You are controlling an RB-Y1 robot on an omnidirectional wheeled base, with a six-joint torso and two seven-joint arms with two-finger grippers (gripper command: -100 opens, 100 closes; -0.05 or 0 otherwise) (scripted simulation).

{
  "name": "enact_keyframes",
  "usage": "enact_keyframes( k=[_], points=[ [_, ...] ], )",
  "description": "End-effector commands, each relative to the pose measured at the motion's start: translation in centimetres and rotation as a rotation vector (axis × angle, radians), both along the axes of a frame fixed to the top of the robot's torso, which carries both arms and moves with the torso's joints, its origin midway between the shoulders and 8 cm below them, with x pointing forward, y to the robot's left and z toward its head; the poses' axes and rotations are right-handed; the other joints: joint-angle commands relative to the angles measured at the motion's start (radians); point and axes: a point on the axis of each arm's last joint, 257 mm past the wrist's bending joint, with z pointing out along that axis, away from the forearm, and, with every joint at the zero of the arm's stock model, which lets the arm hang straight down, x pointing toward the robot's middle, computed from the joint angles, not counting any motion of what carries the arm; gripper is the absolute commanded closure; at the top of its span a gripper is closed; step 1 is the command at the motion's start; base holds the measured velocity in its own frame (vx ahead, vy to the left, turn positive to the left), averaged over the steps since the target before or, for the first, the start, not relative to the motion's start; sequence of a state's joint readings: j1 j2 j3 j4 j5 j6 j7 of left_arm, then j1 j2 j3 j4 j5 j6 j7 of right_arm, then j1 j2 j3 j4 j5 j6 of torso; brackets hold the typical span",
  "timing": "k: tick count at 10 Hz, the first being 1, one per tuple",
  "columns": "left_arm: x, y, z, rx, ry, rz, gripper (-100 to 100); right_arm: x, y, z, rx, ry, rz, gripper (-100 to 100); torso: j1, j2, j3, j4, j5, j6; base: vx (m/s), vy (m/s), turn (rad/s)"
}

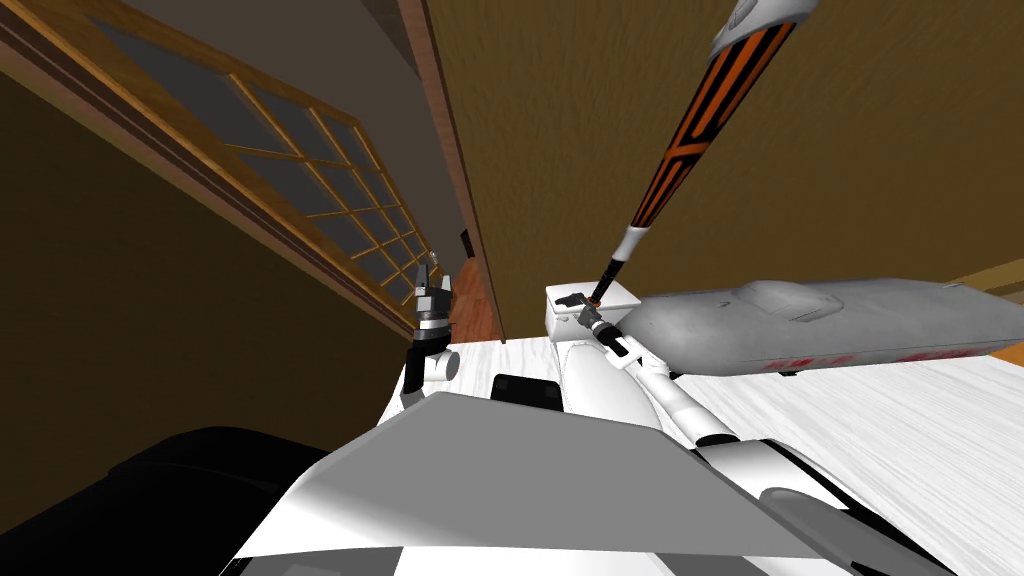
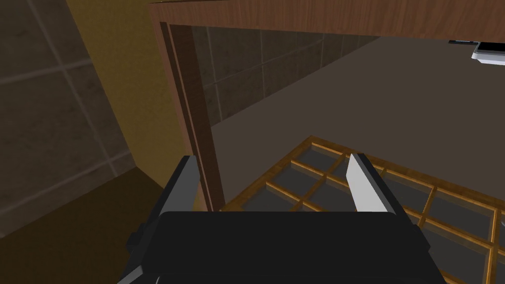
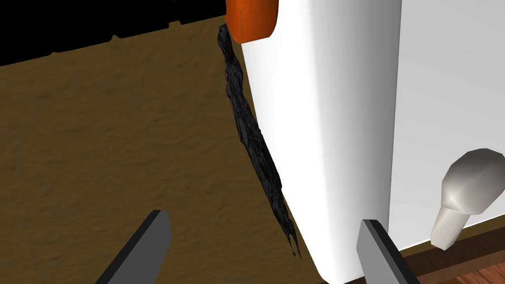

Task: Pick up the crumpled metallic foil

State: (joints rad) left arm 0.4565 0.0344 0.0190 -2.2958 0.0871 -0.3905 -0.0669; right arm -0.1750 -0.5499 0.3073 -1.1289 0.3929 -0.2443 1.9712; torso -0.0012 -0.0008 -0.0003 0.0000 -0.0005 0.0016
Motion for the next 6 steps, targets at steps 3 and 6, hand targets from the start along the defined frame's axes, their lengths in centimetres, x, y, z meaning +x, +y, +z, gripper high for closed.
enact_keyframes(
  k=[3,6],
  points=[
    [0.0,0.0,0.0,0.000,0.000,0.000,0,-1.1,-6.6,-0.5,-0.001,0.007,-0.064,-100,0.006,-0.001,-0.001,0.000,0.001,-0.001,0.006,0.093,0.214],
    [0.0,0.0,0.0,0.000,0.000,0.000,0,-2.3,-11.5,-0.5,-0.002,0.006,-0.113,-100,0.005,0.000,0.000,0.000,0.001,0.000,-0.004,0.082,0.162]
  ],
)
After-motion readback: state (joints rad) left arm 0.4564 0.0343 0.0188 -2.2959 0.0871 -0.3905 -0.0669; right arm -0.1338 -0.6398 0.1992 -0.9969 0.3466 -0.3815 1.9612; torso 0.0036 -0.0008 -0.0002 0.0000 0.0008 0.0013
